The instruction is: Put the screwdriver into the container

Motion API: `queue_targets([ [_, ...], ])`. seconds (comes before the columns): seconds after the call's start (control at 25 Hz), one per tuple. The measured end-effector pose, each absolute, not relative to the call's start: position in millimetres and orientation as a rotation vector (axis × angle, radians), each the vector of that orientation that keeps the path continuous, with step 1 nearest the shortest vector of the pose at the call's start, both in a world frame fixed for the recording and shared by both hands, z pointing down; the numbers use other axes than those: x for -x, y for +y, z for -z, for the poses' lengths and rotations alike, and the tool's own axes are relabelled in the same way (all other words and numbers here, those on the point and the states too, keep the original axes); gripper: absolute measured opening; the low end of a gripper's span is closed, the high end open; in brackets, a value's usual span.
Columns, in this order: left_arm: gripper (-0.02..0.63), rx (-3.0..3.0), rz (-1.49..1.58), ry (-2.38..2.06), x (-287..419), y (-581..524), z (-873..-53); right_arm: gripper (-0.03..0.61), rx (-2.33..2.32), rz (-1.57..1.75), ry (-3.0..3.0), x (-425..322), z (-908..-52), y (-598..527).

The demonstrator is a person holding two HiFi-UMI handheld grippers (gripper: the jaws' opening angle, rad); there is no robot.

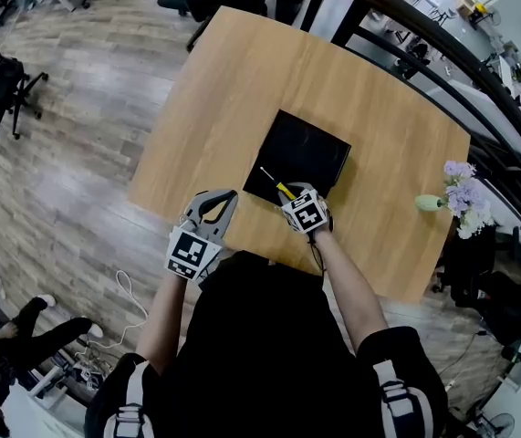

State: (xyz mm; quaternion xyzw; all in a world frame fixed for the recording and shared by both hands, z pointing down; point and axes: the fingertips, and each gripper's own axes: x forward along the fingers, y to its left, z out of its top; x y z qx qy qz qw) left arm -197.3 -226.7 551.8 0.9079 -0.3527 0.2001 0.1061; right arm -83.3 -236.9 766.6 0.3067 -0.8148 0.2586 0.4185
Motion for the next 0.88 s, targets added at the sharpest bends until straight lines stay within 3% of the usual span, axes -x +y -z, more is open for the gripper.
queue_targets([
  [0.88,0.023,-2.648,-0.592,-1.036,202,-219,-556,0.089,-0.674,-0.680,-2.001,104,-790,-239],
])
